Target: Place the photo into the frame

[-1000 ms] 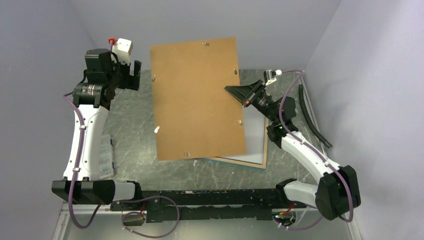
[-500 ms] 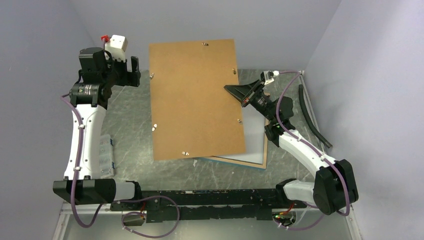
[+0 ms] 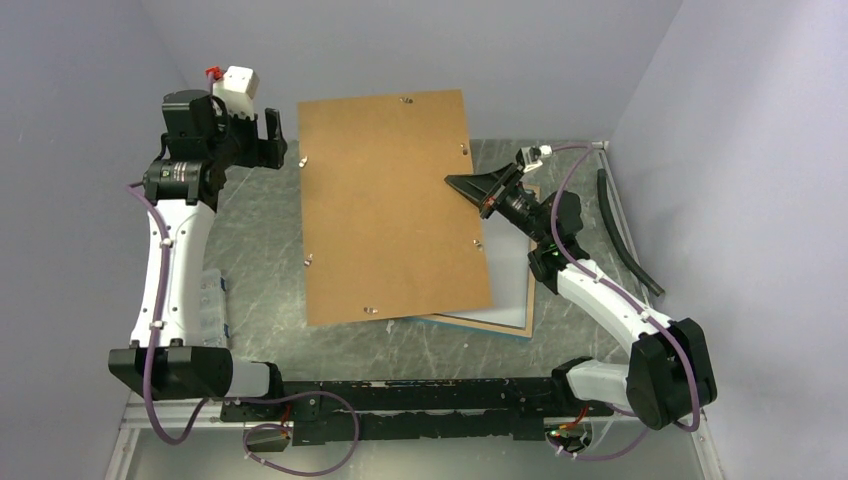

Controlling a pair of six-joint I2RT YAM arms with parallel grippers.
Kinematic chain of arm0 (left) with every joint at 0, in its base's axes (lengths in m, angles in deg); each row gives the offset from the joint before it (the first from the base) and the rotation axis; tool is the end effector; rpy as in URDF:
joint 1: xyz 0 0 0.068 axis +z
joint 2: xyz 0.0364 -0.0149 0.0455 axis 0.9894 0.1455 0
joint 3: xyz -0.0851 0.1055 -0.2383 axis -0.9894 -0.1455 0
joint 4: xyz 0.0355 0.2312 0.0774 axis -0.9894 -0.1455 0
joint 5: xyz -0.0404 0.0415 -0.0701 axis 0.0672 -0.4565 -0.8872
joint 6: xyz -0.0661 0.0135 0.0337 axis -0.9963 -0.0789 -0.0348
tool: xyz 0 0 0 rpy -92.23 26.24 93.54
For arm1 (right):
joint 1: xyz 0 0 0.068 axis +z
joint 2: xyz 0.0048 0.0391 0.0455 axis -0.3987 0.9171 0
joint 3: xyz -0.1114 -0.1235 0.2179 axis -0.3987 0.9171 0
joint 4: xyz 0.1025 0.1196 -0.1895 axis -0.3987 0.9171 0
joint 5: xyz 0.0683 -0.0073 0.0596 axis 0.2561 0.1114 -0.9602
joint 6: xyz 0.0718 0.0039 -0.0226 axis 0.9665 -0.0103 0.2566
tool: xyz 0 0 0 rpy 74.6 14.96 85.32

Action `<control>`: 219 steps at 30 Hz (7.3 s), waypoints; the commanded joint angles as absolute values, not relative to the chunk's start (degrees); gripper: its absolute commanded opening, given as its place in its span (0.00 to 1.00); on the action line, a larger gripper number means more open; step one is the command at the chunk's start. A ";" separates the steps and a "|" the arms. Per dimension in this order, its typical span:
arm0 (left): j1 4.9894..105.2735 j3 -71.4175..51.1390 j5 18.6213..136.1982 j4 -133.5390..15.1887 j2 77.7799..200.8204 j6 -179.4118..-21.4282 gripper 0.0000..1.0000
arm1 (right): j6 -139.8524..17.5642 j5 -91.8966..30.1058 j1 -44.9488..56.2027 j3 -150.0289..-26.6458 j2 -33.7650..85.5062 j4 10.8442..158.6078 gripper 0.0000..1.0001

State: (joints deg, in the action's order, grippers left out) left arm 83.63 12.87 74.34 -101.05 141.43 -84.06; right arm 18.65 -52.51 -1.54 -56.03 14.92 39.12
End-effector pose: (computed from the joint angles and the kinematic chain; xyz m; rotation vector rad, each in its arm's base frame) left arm 0.2892 -0.0026 0.4478 0.1772 1.9429 -0.1153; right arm 0.2518 0.1351 0.3539 0.3401 1.5345 1.8838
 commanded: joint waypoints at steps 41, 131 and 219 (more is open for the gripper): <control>78.67 8.90 82.84 -98.87 143.36 -80.77 0.83 | 20.68 -46.33 2.96 -59.20 16.38 39.13 0.00; 67.13 2.98 65.53 -100.72 159.11 -83.71 0.92 | -10.05 -64.93 -32.90 -48.49 10.95 63.44 0.00; 58.31 3.77 57.62 -91.06 180.17 -88.27 0.37 | -14.72 -63.12 -32.93 -46.29 37.47 46.20 0.00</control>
State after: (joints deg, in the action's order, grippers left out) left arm 59.46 2.35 59.69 -93.64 179.31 -88.02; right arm -9.26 -64.49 -33.22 -45.65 38.74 45.11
